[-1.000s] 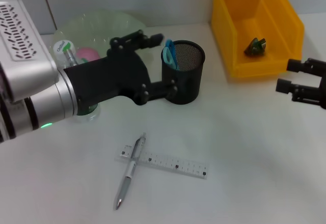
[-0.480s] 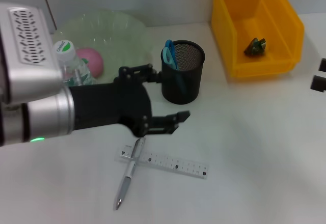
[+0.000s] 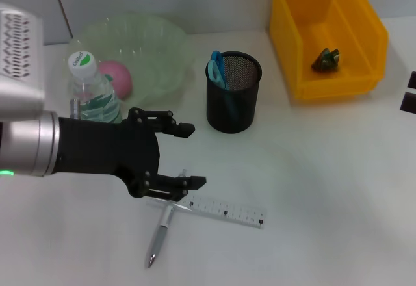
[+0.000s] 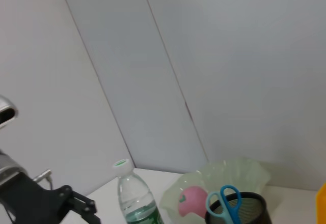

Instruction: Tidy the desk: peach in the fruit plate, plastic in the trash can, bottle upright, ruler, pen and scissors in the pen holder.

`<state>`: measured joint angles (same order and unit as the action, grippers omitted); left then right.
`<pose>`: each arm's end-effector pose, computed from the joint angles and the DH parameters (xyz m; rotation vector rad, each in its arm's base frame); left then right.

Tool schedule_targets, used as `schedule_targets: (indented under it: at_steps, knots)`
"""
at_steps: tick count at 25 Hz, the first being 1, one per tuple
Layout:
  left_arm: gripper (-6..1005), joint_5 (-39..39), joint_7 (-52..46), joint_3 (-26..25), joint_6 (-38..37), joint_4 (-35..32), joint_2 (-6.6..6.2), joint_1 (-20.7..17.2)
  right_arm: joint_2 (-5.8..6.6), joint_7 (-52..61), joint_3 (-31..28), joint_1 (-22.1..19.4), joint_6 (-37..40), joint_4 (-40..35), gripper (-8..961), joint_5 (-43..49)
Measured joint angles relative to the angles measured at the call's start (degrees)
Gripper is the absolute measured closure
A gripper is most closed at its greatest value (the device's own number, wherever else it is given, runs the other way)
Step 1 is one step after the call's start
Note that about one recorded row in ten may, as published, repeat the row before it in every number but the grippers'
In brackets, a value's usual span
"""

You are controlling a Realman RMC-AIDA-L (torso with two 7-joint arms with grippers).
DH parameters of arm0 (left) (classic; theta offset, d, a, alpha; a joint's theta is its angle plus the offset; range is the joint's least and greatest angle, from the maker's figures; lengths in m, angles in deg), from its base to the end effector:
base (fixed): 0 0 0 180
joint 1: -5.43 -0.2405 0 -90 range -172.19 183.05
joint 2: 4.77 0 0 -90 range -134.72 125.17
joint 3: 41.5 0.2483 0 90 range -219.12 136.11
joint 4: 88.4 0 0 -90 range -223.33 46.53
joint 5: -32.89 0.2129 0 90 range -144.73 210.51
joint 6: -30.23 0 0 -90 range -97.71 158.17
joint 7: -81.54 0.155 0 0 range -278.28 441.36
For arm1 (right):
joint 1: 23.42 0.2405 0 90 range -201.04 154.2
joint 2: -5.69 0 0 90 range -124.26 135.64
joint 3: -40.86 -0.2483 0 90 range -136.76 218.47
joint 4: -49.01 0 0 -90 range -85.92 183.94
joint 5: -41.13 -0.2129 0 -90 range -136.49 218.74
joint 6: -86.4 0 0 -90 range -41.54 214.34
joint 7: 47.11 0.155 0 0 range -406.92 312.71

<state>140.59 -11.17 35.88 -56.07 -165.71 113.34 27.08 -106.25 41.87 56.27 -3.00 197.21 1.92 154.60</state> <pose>-0.1517 0.3123 -0.0081 -2.9873 0.0494 -0.3428 0.3076 0.2729 0.1273 -2.4218 0.7841 0.9348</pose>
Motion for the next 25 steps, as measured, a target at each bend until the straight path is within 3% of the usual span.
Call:
schedule_targets:
  at_steps: [5,12,15,25]
  knots:
    - [202,7.08,0.59,-0.16,-1.91,1.12,0.05,5.87,-0.45,0.52,0.31,0.54,0.03,-0.17,231,-0.09]
    - [202,17.37,1.04,1.69,-2.60,7.94,0.25,16.36,-0.56,0.96,0.32,0.85,-0.33,-0.13,233,0.01]
    - [208,19.46,1.60,2.62,-2.38,9.37,0.16,18.15,-0.56,1.13,0.32,1.20,-0.47,-0.08,233,-0.05]
    - [229,21.52,2.28,9.56,0.03,14.90,-2.24,24.44,-0.84,1.77,0.31,2.17,-0.76,0.33,235,-0.09]
